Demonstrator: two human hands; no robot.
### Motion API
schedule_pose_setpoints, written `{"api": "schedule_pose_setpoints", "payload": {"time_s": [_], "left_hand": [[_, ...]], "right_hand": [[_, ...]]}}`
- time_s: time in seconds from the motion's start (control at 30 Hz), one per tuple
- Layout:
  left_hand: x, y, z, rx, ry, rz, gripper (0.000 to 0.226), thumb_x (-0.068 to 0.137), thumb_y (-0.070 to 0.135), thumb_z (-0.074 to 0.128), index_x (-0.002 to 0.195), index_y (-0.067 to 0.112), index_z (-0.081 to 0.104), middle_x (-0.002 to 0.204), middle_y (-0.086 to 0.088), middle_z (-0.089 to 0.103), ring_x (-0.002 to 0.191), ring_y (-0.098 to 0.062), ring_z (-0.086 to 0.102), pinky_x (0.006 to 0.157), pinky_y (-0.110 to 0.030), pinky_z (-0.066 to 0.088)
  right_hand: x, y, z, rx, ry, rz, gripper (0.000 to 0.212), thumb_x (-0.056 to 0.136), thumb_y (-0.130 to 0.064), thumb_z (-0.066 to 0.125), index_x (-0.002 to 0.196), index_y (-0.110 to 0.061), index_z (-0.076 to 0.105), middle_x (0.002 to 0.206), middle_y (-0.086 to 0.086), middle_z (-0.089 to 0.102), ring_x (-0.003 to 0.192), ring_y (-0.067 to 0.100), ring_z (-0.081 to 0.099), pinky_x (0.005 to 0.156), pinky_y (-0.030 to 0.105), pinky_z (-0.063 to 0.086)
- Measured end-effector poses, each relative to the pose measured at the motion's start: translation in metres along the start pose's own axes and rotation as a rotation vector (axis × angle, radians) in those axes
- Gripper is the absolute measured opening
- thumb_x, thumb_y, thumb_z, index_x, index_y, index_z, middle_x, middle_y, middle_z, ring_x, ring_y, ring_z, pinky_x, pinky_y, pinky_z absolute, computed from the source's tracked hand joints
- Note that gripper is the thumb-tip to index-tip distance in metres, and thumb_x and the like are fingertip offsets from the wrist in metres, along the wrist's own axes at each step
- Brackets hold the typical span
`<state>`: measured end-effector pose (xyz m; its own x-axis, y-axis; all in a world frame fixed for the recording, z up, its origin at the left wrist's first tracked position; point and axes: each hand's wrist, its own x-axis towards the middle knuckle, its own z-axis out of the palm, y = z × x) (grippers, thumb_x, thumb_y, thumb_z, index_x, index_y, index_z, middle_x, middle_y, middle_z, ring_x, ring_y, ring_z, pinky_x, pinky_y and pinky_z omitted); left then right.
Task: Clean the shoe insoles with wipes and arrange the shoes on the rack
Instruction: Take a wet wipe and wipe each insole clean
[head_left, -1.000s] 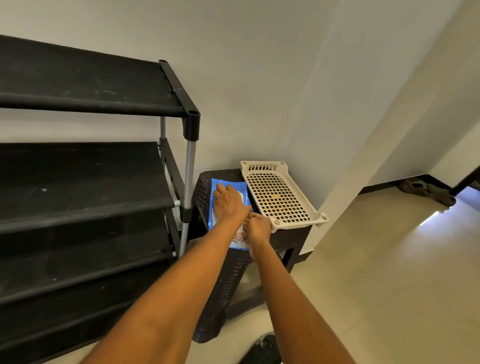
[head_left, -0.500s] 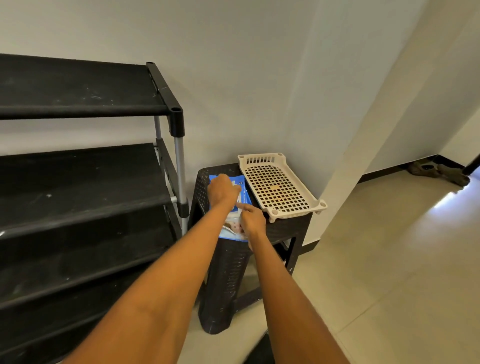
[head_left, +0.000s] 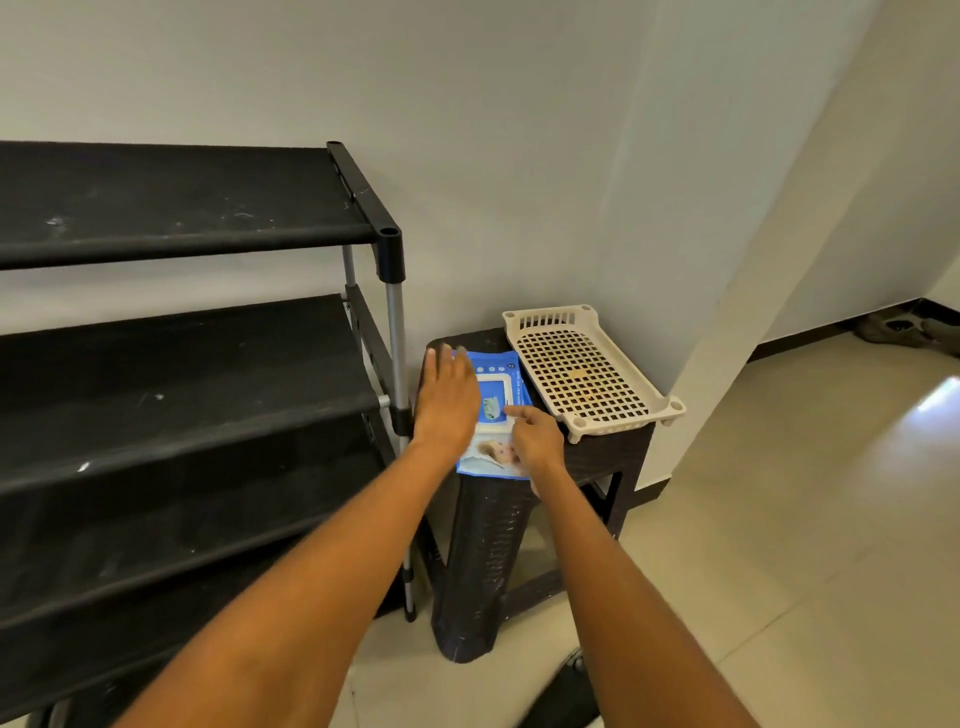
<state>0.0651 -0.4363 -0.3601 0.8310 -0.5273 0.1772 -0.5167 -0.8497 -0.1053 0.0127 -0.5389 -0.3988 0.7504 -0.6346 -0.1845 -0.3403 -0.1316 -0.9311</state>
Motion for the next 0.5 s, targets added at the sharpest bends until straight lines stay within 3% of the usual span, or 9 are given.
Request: {"api": "schedule_pose_setpoints", "payload": {"time_s": [0.1,0.2,0.37,0.5], "left_hand": [[-0.018,0.010,0.014,0.014,-0.011,0.114,0.058,0.100,0.036,0.034,0.146,0.002,0.022,0.157,-0.019,0.008,0.145,-0.034,-0.009,0.113,-0.044,-0.014],[-0.028,0.008,0.018,0.065,-0.046,0.131,0.063,0.101,0.045,0.017,0.150,0.007,0.011,0.157,-0.019,-0.003,0.145,-0.031,-0.012,0.107,-0.041,-0.022],[-0.041,-0.003,0.023,0.004,-0.218,0.106,0.066,0.099,0.053,0.010,0.151,0.014,-0.001,0.157,-0.018,-0.008,0.145,-0.031,-0.013,0.110,-0.040,-0.020],[-0.049,-0.001,0.031,-0.167,-0.299,0.102,0.065,0.099,0.052,0.014,0.151,0.019,-0.007,0.157,-0.016,-0.015,0.144,-0.030,-0.016,0.116,-0.041,-0.008]], "right_hand": [[0.003,-0.004,-0.002,-0.035,-0.001,0.021,0.044,0.087,0.006,0.033,0.109,-0.015,0.065,0.116,0.011,0.063,0.059,0.005,0.047,0.047,0.017,0.035],[0.005,-0.011,-0.004,-0.090,-0.013,0.037,0.040,0.086,0.005,0.034,0.108,-0.010,0.065,0.108,0.008,0.061,0.059,0.008,0.047,0.050,0.021,0.038],[0.005,-0.017,-0.006,-0.311,-0.025,-0.049,0.040,0.086,0.002,0.036,0.109,-0.012,0.065,0.117,0.012,0.063,0.058,0.012,0.050,0.053,0.023,0.040],[0.007,-0.023,-0.009,-0.413,-0.045,-0.064,0.036,0.088,0.002,0.038,0.109,-0.010,0.065,0.125,0.012,0.059,0.093,0.024,0.062,0.079,0.035,0.052]]}}
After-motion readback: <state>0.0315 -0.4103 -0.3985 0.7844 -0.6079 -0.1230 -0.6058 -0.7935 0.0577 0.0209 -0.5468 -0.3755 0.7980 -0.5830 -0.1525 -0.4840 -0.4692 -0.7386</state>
